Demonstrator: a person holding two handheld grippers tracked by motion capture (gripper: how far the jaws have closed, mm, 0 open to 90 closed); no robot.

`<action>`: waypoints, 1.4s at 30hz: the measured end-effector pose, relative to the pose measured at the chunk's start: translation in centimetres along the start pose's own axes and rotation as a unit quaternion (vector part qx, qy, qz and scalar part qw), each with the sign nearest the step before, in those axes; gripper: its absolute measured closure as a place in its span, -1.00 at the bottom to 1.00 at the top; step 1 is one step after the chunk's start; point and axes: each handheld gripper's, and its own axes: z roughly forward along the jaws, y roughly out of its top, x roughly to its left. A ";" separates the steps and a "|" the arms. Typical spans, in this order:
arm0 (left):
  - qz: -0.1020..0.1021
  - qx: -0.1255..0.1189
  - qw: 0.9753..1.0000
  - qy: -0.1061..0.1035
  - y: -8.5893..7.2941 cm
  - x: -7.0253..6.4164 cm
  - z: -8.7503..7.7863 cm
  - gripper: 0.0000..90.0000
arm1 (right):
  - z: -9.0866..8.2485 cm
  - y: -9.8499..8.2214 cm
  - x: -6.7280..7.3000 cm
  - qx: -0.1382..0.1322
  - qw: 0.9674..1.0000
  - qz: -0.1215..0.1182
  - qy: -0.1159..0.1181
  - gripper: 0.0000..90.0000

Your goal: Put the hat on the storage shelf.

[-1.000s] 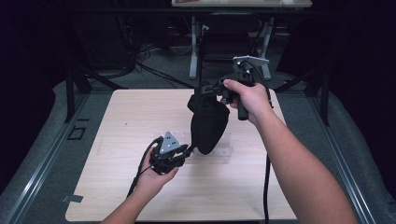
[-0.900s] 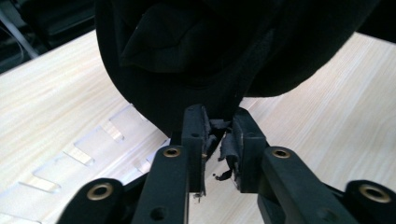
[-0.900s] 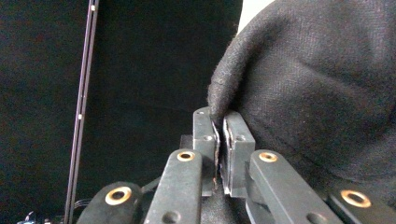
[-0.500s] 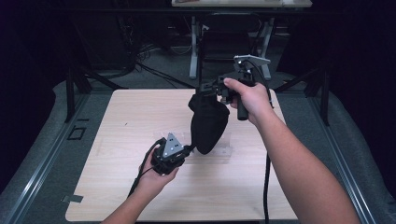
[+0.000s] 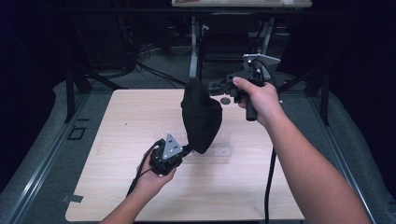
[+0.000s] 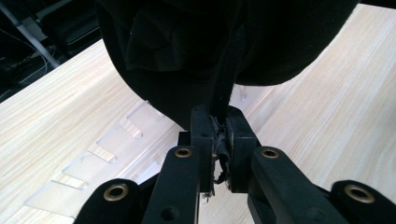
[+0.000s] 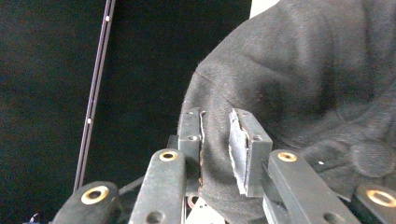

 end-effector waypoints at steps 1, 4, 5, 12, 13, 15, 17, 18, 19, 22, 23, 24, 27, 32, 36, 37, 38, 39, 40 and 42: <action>0.001 0.000 1.000 0.002 -0.1 0.0 0.0 0.89 | -0.1 0.0 0.0 0.000 1.000 -0.001 0.000 0.66; -0.001 0.001 1.000 0.004 -0.3 0.1 -0.1 0.89 | -0.3 -0.1 -0.1 -0.002 1.000 0.000 0.000 0.65; -0.003 0.000 1.000 0.004 -0.3 0.1 -0.1 0.89 | -0.4 -0.1 -0.2 -0.001 1.000 0.001 0.000 0.65; -0.009 0.010 1.000 0.006 -1.2 0.7 -0.2 0.89 | -0.7 -0.2 -0.8 0.000 1.000 0.007 -0.002 0.63; -0.010 0.012 1.000 0.004 -1.3 0.7 -0.2 0.89 | -0.8 -0.2 -0.9 -0.002 1.000 0.008 -0.003 0.63; -0.013 0.014 1.000 0.004 -1.5 0.8 -0.2 0.89 | -0.8 -0.2 -1.0 -0.003 1.000 0.009 -0.004 0.62; -0.019 0.015 1.000 0.004 -1.7 0.9 -0.1 0.88 | -1.0 -0.3 -1.1 -0.004 1.000 0.010 -0.007 0.62; -0.019 0.016 1.000 0.003 -1.8 0.9 -0.1 0.88 | -1.1 -0.3 -1.1 -0.002 1.000 0.008 -0.009 0.62; -0.020 0.017 1.000 0.003 -2.0 1.0 -0.1 0.88 | -1.1 -0.3 -1.1 -0.003 1.000 0.009 -0.010 0.62; -0.027 0.023 0.999 0.005 -2.5 1.2 0.1 0.88 | -1.3 -0.4 -1.2 -0.004 1.000 0.008 -0.012 0.62; -0.033 0.025 0.999 0.004 -2.7 1.2 0.2 0.88 | -1.4 -0.4 -1.3 -0.006 1.000 0.009 -0.012 0.61; -0.038 0.032 0.999 0.005 -3.2 1.3 0.4 0.88 | -1.4 -0.4 -1.3 -0.005 1.000 0.008 -0.013 0.61; -0.032 0.034 0.999 -0.011 -3.9 1.7 0.8 0.88 | -1.6 -0.5 -1.4 -0.006 1.000 0.009 -0.016 0.61; -0.062 0.028 0.998 -0.011 -4.6 2.1 0.6 0.86 | -1.7 -0.5 -1.7 -0.008 1.000 0.008 -0.020 0.61; -0.079 0.026 0.997 -0.009 -4.9 2.2 0.6 0.84 | -1.7 -0.5 -1.7 -0.007 1.000 0.006 -0.023 0.59; -0.082 0.027 0.996 -0.008 -4.9 2.2 0.6 0.84 | -1.7 -0.5 -1.7 -0.006 1.000 0.006 -0.024 0.59; -0.085 0.029 0.996 -0.009 -4.9 2.2 0.5 0.83 | -1.7 -0.5 -1.7 -0.005 1.000 0.006 -0.025 0.59; -0.088 0.029 0.996 -0.008 -5.0 2.2 0.5 0.81 | -1.7 -0.6 -1.6 -0.005 1.000 0.006 -0.025 0.58; -0.091 0.031 0.995 -0.006 -5.0 2.3 0.4 0.76 | -1.7 -0.6 -1.6 -0.004 1.000 0.006 -0.025 0.58; -0.099 0.032 0.995 -0.001 -5.3 2.5 0.2 0.66 | -1.7 -0.6 -1.6 -0.004 1.000 0.005 -0.026 0.58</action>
